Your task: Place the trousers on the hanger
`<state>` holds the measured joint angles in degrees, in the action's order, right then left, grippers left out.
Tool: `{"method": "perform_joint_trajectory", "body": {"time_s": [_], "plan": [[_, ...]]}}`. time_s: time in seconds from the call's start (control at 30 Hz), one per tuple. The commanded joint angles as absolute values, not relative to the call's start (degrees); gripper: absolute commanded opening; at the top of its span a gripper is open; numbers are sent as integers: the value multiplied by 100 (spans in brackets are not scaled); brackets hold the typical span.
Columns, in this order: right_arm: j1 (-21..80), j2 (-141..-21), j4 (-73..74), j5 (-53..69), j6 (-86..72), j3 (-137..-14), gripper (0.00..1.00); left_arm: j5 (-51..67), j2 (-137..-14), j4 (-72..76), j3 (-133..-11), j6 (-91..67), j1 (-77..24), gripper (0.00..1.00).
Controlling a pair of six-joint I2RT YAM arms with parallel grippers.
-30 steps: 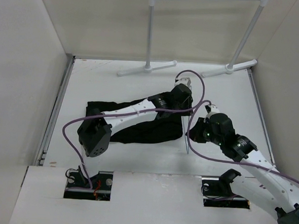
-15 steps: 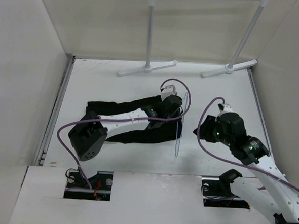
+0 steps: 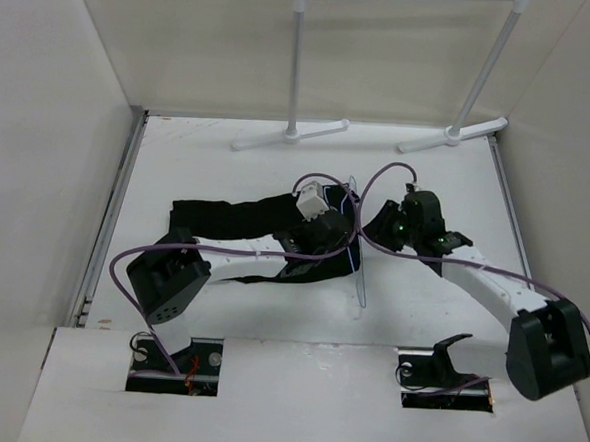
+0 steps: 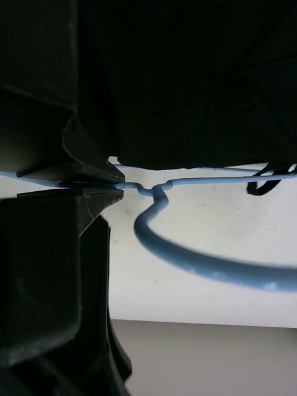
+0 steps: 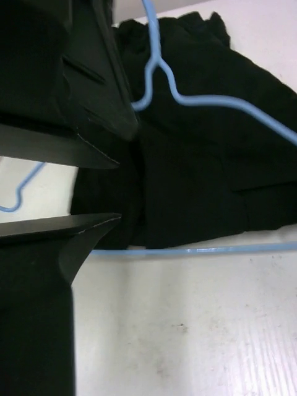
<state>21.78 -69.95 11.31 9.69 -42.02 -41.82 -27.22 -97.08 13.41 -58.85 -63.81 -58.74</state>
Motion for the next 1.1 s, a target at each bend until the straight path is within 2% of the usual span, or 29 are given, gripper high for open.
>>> {"method": "perform_joint_trajectory", "body": {"time_s": [0.0, 0.1, 0.17, 0.43, 0.9, 0.97, 1.0, 1.07], "plan": [[2201, -7355, -209, 1125, -4350, -4052, 46, -3217, -9571, 1933, -5739, -6969, -5753, 0], [2175, -7855, -658, 1282, -4395, -4052, 59, -3278, -9624, 1960, -5713, -6996, -5709, 0], [2140, -8225, -834, 1301, -4395, -4157, 63, -3270, -9676, 1977, -5669, -7031, -5700, 0], [2122, -8789, -1064, 1248, -4219, -4465, 59, -3015, -9931, 2285, -5528, -7233, -5761, 1], [2122, -9491, -817, 1257, -4052, -4728, 64, -2812, -10152, 2549, -5546, -7278, -5664, 1], [2122, -9580, -931, 1344, -4122, -4702, 61, -2856, -10046, 2523, -5467, -7225, -5647, 1], [2122, -9589, -1062, 1388, -4192, -4659, 57, -2865, -10011, 2514, -5423, -7207, -5629, 1], [2122, -9598, -1309, 1494, -4394, -4544, 34, -2874, -9958, 2505, -5362, -7181, -5585, 1]]}}
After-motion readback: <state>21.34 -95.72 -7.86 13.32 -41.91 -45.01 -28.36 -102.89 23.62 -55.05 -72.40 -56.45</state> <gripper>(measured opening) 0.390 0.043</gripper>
